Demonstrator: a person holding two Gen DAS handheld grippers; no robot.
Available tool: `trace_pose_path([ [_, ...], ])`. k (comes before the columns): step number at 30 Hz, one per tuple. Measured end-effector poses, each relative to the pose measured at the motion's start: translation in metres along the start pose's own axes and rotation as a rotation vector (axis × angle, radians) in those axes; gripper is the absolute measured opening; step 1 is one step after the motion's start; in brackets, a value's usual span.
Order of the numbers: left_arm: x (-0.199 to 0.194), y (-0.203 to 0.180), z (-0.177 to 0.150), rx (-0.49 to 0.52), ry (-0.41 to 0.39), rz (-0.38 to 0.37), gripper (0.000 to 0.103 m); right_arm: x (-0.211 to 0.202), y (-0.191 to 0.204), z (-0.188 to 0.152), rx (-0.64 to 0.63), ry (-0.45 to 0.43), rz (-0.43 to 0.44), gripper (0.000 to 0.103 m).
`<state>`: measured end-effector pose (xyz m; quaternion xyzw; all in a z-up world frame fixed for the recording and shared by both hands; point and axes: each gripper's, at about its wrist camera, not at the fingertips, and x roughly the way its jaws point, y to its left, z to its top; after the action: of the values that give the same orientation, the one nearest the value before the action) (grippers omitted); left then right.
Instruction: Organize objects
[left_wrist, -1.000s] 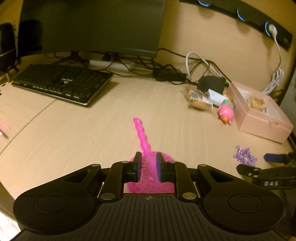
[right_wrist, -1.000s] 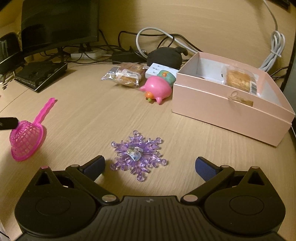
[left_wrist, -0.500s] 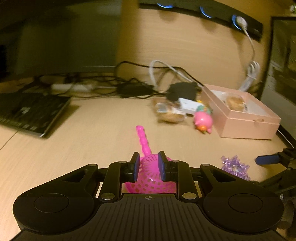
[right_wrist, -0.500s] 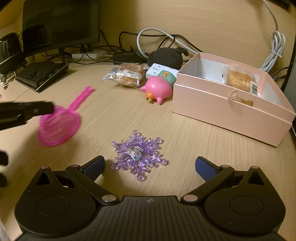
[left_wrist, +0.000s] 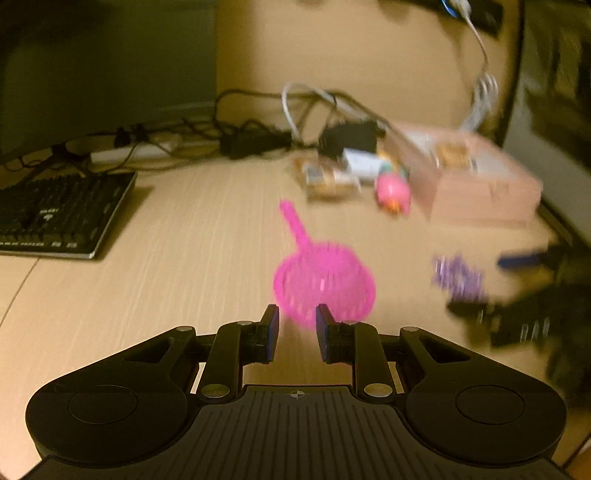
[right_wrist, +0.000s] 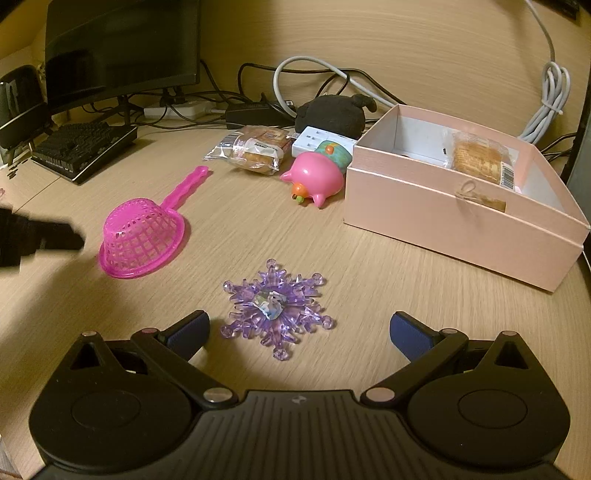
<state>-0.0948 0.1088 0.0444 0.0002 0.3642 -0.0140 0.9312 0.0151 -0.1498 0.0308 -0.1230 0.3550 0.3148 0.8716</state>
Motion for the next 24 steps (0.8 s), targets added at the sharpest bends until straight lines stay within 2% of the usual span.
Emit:
trace_pose_path([
  [4, 0.011, -0.001, -0.006, 0.011, 0.059, 0.000, 0.025, 0.000, 0.000, 0.000, 0.001, -0.001, 0.000, 0.103],
  [14, 0.017, -0.006, -0.003, 0.047, 0.042, 0.001, 0.026, 0.001, -0.001, 0.001, 0.000, -0.001, 0.001, 0.103],
  [24, 0.021, -0.013, 0.006, 0.086, 0.112, -0.050, 0.027, 0.001, -0.001, 0.000, 0.000, -0.002, 0.000, 0.103],
])
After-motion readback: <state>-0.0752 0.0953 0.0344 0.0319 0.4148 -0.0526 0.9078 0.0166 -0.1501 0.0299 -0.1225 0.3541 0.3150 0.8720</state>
